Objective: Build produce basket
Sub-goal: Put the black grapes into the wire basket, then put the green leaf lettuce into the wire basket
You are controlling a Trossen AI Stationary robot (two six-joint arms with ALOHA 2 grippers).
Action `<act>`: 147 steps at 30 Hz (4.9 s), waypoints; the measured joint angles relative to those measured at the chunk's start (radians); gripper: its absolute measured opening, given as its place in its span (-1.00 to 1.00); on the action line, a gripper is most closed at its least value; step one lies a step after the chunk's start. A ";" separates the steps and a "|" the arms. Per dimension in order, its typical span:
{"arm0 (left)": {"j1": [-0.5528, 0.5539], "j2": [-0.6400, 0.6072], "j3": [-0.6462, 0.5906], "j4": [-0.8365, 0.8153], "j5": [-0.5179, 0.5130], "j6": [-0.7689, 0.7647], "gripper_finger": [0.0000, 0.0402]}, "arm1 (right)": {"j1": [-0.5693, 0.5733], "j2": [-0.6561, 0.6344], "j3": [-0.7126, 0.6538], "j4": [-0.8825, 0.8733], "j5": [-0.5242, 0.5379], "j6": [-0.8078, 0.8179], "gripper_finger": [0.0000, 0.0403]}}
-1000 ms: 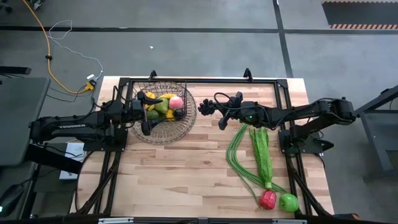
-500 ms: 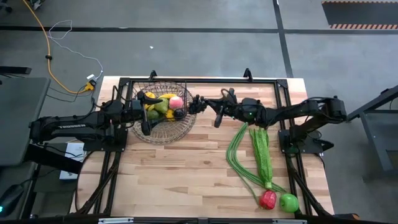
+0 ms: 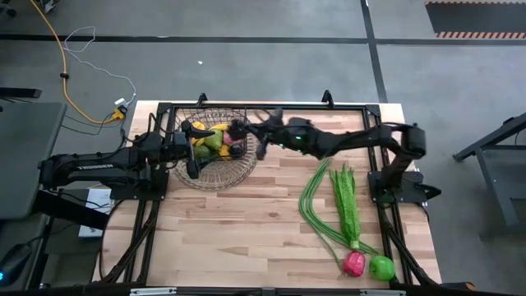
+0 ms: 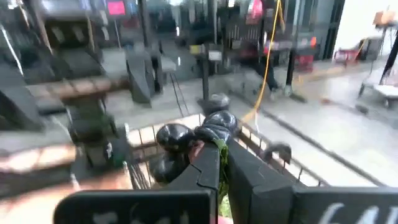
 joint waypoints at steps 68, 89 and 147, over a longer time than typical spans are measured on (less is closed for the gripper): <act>0.000 0.002 0.000 -0.030 -0.008 -0.016 0.99 | -0.030 -0.002 0.200 -0.672 0.058 -0.174 0.35; 0.002 0.005 0.000 -0.022 -0.008 0.002 0.99 | 0.375 -0.408 -0.046 -1.603 -0.001 1.060 0.35; 0.002 0.005 0.000 0.013 0.000 0.029 0.99 | 0.938 0.010 -0.078 -1.605 -0.477 2.014 -0.44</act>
